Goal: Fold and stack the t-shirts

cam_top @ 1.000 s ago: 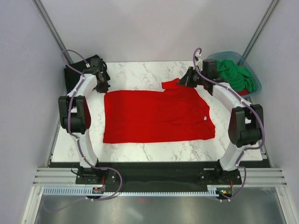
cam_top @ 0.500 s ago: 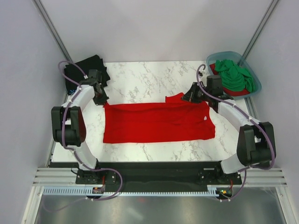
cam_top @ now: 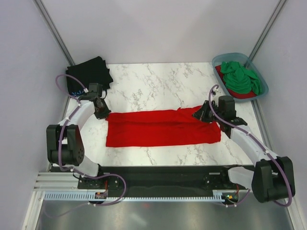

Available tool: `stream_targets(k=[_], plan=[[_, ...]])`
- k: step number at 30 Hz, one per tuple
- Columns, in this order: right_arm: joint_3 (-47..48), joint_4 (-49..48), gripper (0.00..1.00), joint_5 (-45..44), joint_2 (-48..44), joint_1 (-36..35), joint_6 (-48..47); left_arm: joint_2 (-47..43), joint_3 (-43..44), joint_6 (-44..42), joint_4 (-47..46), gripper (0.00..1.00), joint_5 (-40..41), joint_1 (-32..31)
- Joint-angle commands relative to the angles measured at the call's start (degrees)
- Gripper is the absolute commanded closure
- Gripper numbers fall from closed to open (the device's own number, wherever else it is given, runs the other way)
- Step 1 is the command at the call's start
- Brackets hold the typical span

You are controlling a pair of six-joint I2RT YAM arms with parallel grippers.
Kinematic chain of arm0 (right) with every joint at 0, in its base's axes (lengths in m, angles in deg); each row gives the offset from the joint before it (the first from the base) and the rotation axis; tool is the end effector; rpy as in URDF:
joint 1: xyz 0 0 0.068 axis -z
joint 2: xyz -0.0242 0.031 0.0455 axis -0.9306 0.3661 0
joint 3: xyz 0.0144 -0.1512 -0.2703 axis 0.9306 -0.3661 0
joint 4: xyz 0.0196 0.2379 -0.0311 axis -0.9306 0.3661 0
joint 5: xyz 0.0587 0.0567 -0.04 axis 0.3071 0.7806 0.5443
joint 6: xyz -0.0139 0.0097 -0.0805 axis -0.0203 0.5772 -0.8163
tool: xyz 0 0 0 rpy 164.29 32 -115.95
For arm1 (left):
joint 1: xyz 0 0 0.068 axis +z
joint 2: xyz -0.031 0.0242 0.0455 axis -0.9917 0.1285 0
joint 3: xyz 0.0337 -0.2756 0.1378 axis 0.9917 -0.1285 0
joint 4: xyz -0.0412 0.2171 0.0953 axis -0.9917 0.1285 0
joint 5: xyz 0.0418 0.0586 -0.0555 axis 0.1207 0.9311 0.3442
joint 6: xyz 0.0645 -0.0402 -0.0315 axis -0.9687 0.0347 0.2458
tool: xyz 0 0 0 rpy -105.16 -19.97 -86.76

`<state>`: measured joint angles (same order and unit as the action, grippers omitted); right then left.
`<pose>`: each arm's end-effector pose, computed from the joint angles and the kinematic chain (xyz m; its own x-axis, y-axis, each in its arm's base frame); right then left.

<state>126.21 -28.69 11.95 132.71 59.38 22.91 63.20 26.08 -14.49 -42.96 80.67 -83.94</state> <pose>0.2426 0.0701 0.2604 -0.7241 0.2966 -0.6227 -0.1826 0.7882 0.5877 0.3104 -0.0001 0.2344 -0.7914 -0.4325 -0.4320 -0.4264 0.8970 -0.1168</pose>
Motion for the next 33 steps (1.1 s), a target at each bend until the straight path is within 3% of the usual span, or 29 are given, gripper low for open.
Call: stream_targets(k=[1,2,5,8,12,16,24,28,33], plan=[[-3.8,0.7,0.91,-4.7,-7.0,0.1,1.2,-6.0,-5.5,3.8,-1.0,0.91,-0.3,-0.2],[-4.8,2.0,0.67,-5.3,-10.0,0.0,1.6,-7.0,-6.7,4.3,-1.1,0.76,-0.8,-0.2],[-8.4,4.7,0.18,-9.6,-16.5,0.1,4.0,-11.6,-11.3,7.0,-1.4,0.4,-0.8,-0.2],[-11.2,5.3,0.09,-12.1,-22.6,0.0,6.7,-14.7,-12.4,7.9,-2.3,0.32,0.0,-0.2],[-11.4,2.3,0.09,-9.1,-23.1,-0.1,9.8,-14.8,-9.7,6.3,-2.6,0.37,0.2,-0.9],[-8.6,2.1,0.13,-8.6,-13.5,-1.1,12.0,-13.1,-7.3,4.3,-4.8,0.39,2.1,-7.5],[-6.9,4.7,0.14,-17.2,-0.5,-5.4,18.3,1.1,-2.4,2.8,-4.7,0.42,3.0,-18.6],[-2.0,9.0,0.13,-22.4,12.4,-5.0,15.7,6.3,-3.0,4.0,-4.0,0.49,2.3,-19.5],[10.1,10.8,0.15,-23.1,28.5,-3.3,13.4,4.3,-7.3,7.2,-4.0,0.51,0.6,-21.8]])
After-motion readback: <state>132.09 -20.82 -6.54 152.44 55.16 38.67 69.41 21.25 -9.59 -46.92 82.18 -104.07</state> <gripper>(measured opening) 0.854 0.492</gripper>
